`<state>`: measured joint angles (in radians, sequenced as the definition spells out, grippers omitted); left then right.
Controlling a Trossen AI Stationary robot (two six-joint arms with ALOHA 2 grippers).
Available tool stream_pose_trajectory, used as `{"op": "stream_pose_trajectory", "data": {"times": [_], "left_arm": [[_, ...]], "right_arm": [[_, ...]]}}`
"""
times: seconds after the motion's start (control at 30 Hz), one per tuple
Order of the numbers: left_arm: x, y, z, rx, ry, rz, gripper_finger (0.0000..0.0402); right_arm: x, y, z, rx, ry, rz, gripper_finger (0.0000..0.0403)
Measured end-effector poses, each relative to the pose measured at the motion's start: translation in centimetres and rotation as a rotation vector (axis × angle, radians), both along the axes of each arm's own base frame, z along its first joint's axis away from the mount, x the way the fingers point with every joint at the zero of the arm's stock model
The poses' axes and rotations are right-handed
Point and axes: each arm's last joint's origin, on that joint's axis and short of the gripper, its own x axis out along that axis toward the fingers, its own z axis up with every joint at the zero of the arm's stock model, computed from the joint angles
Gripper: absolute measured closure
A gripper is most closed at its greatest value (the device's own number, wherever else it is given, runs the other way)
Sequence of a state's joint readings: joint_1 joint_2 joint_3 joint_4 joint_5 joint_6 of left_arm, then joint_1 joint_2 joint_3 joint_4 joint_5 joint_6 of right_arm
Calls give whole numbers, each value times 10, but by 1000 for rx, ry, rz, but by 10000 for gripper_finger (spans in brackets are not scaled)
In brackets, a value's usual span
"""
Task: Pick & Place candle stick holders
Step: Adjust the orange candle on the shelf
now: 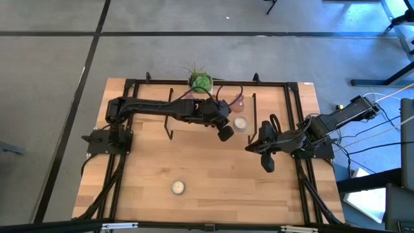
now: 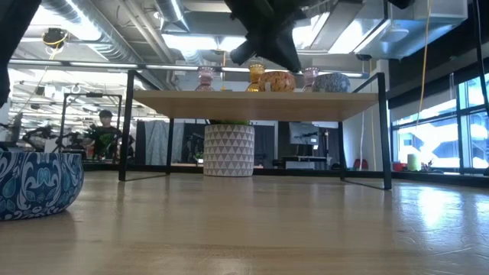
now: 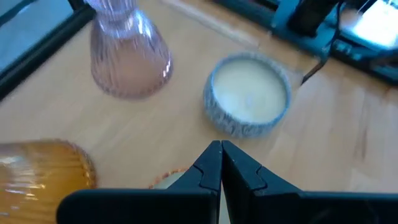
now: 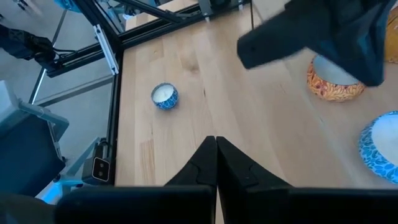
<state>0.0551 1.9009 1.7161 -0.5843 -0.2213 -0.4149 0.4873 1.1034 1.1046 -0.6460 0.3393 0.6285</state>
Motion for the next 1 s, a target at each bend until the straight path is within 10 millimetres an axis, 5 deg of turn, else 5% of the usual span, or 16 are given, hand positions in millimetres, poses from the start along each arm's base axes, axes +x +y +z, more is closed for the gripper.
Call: {"op": "stream_pose_trajectory", "data": {"times": [1.0], "left_arm": [[-8,1,-5,16,102,9,400]], "right_arm": [[0,0,0,-3,5,0,403]]}}
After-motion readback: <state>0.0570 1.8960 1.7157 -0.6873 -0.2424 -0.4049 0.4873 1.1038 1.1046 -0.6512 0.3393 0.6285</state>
